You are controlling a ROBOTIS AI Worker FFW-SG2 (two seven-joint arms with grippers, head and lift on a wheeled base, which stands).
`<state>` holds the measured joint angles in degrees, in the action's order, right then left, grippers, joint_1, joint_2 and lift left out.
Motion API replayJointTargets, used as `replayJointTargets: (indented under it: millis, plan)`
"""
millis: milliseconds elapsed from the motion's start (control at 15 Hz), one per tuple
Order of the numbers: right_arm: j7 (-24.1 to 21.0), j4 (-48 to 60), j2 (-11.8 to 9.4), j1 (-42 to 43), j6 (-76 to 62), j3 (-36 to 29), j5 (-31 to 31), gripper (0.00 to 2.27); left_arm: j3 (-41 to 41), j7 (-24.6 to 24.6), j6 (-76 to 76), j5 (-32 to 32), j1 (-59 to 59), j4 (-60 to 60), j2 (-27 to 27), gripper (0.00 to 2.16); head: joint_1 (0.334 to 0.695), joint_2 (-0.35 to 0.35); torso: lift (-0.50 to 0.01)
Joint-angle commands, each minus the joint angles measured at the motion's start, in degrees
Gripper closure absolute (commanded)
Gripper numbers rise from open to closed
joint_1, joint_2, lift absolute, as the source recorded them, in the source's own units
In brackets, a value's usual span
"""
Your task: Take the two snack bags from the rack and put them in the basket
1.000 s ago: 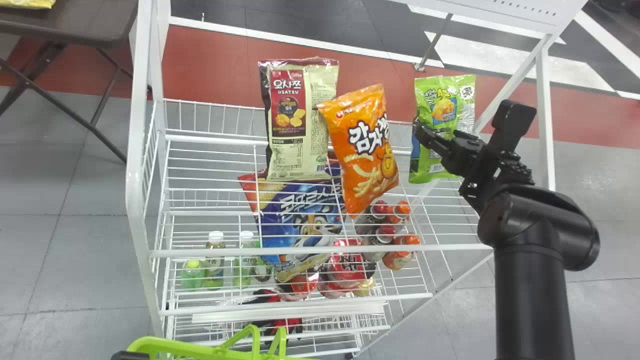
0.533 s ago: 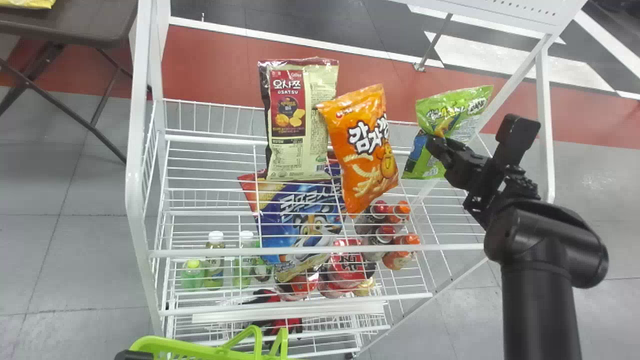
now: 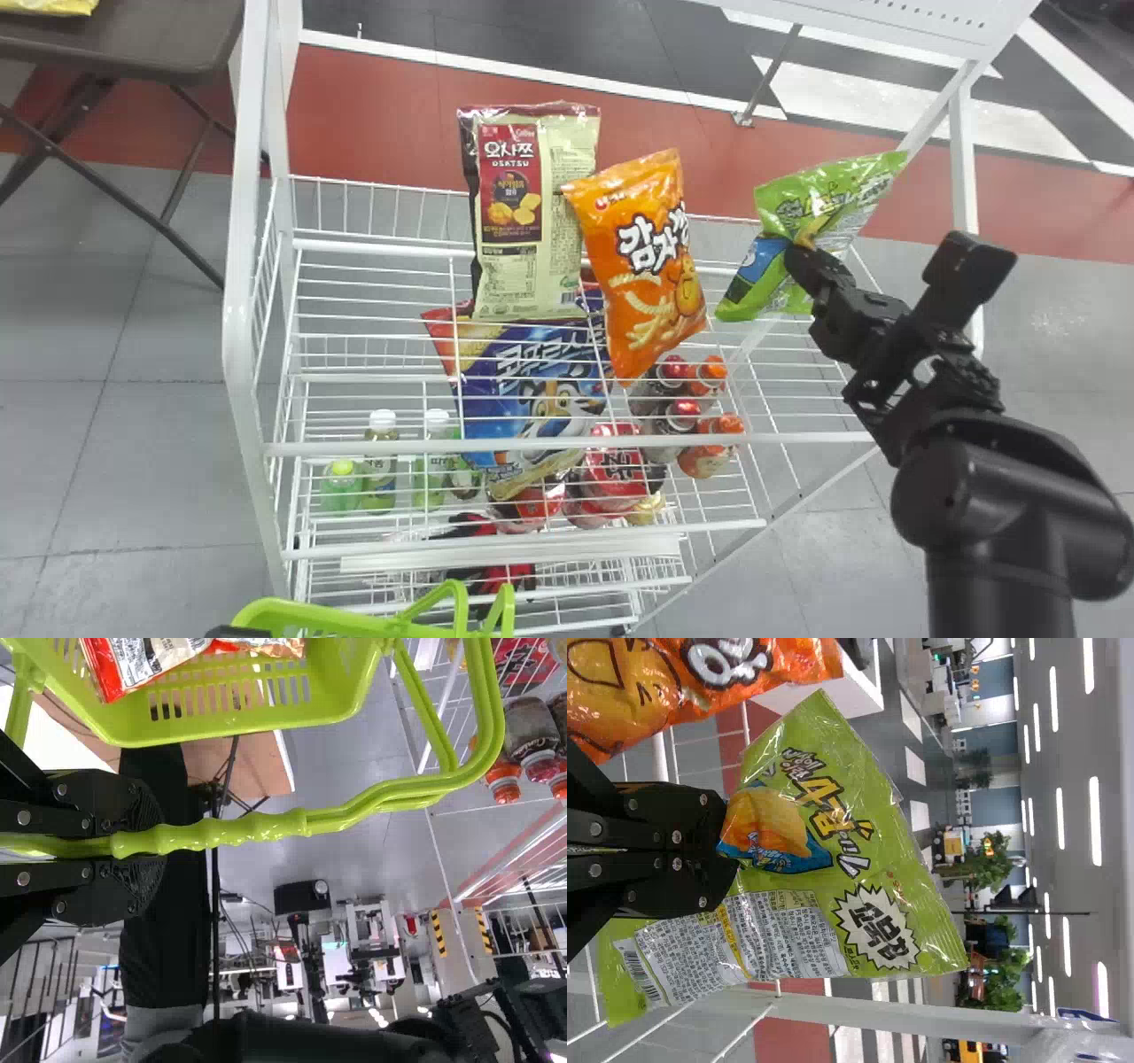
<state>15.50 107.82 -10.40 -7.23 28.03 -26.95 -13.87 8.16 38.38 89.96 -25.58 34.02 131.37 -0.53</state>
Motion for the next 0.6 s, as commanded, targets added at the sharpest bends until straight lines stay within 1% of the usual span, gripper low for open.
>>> replayJointTargets:
  millis: [0, 67, 200, 333, 400, 533]
  plan:
    - [-1.09, 7.31, 0.91, -5.17, -0.82, -0.91, -3.0, 2.25, -0.08, 0.12, 0.07, 0.0, 0.43, 0.56, -0.09, 1.65, 0.695, -0.35, -0.01]
    - [-1.62, 10.39, 1.35, -7.1, -0.12, -1.44, -3.97, 2.25, -0.25, 0.38, 0.07, 0.0, 0.6, 0.91, -0.09, 1.65, 0.695, -0.35, -0.01]
    - [-1.71, 17.77, 3.19, -11.58, 3.57, -3.73, -8.36, 2.25, -0.69, 0.56, 0.07, -0.09, 0.78, 1.17, -0.09, 1.65, 0.695, -0.35, -0.01]
    - [-1.53, 24.01, 4.42, -16.77, 5.68, -4.96, -11.79, 2.25, -0.87, 0.65, 0.07, -0.09, 0.78, 1.26, -0.09, 1.65, 0.695, -0.35, -0.01]
    - [-1.27, 27.18, 4.77, -19.49, 6.56, -5.31, -13.29, 2.25, -0.87, 0.56, 0.07, -0.09, 0.78, 1.26, -0.09, 1.65, 0.695, -0.35, -0.01]
    - [-0.04, 32.19, 5.13, -23.89, 12.54, -5.75, -16.19, 2.25, -1.05, 0.56, 0.07, -0.35, 0.69, 1.26, 0.18, 1.65, 0.695, -0.35, -0.01]
